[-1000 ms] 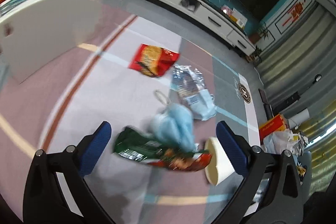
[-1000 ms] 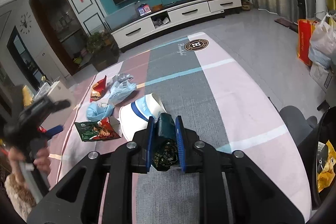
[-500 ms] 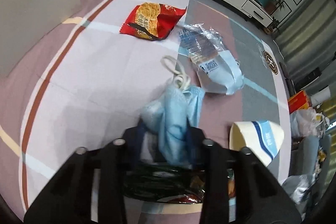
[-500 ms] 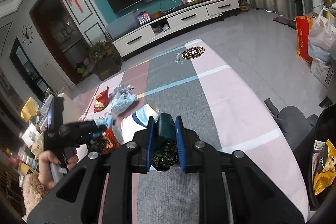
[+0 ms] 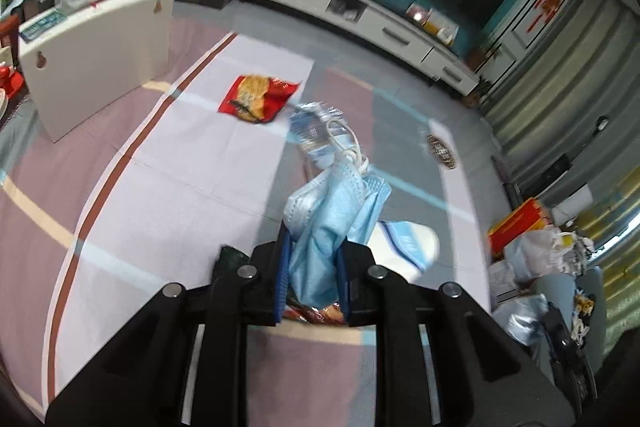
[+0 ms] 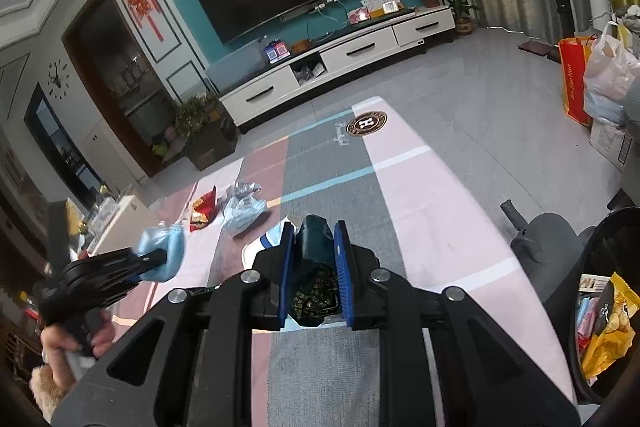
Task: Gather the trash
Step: 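Carry the mask and wrapper over the black bin with both tools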
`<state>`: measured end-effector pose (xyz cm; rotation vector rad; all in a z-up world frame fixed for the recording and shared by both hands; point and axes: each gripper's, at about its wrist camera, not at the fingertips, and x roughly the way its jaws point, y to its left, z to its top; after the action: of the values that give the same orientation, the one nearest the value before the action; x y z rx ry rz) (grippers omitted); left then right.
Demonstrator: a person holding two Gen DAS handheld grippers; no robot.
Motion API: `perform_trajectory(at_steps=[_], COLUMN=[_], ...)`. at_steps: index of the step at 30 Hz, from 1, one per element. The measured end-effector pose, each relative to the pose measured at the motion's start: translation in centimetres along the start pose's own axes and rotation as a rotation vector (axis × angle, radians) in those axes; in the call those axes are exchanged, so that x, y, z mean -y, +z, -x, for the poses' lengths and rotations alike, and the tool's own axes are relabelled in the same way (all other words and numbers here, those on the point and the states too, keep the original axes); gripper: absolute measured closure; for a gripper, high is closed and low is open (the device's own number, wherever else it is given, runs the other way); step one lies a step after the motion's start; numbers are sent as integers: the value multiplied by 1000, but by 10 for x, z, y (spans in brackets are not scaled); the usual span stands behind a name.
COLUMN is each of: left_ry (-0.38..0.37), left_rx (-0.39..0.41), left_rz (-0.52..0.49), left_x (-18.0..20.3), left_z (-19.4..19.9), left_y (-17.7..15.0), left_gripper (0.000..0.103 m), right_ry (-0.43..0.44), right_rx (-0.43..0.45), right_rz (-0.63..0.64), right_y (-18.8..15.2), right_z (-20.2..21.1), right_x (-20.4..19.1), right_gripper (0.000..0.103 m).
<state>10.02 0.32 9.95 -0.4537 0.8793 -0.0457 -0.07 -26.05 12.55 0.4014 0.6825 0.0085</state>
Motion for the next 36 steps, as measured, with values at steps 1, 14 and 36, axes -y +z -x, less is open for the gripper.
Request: perform_trajectory(at_steps=[1, 14, 36], left_ry=[-22, -190, -377], left_rx=[11, 80, -143], left_rz=[-7, -188, -529], left_x=[8, 118, 273], left_z=[9, 67, 20], left_y=[-4, -64, -199], left_gripper=[82, 82, 82], right_ry=[-10, -175, -447], right_rx=[16, 162, 285], right_rz=[-2, -23, -227], right_y=[2, 20, 9], right_z=[6, 78, 148], right_x=[2, 34, 141], right_gripper=[82, 82, 82])
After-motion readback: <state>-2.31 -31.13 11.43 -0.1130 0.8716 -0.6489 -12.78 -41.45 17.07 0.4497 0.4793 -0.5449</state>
